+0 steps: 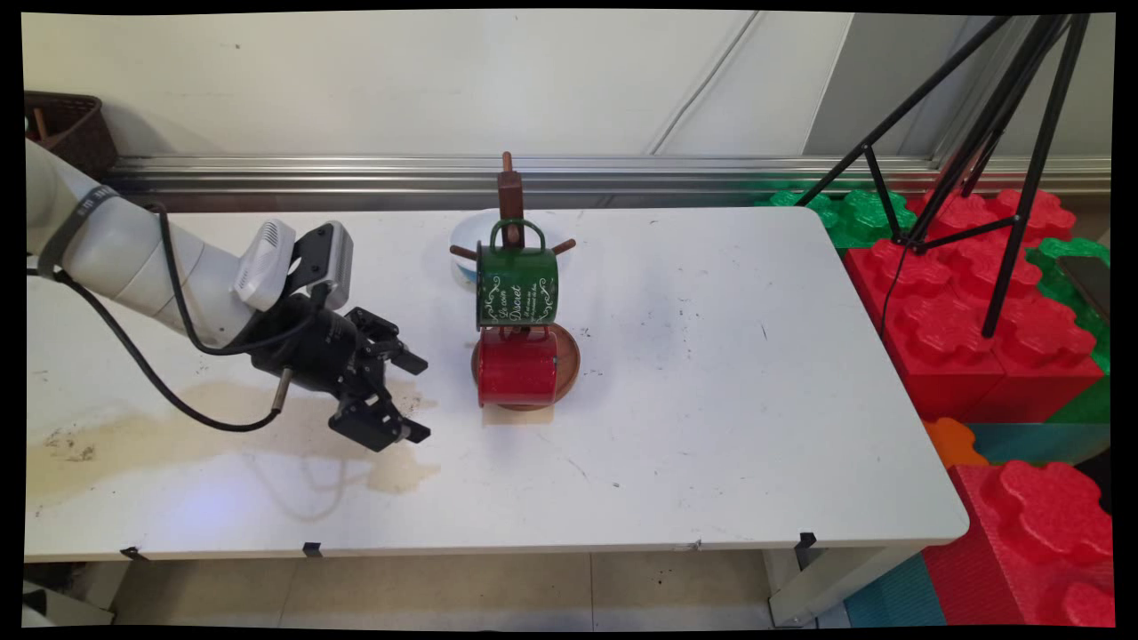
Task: Pick up the red mug from the rack, then place the picked object on the table
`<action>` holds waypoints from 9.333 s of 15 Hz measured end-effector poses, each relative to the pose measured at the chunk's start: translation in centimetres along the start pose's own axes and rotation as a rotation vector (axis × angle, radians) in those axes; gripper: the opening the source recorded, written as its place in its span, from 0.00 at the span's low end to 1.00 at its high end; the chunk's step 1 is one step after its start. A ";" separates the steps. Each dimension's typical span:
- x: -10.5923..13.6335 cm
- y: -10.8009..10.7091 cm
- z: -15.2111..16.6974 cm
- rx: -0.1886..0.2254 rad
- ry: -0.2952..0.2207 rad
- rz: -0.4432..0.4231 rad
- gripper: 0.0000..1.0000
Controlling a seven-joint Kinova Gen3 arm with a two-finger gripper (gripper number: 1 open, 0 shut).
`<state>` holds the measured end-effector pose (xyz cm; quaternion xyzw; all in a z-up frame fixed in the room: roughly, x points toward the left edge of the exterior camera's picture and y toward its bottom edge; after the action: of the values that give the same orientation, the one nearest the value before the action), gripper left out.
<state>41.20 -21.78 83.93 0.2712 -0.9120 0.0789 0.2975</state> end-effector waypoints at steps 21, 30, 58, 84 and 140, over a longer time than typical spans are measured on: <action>-0.8 0.8 2.2 0.034 0.181 -0.067 1.00; -1.9 1.0 3.2 0.034 0.203 -0.080 1.00; -2.8 1.5 5.8 0.023 0.303 -0.187 1.00; -2.7 1.6 5.8 -0.002 0.334 -0.261 0.00; 0.8 2.1 -7.2 -0.010 -0.129 0.106 0.00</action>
<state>43.08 -18.18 90.27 0.2253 -0.9428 0.0722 0.2347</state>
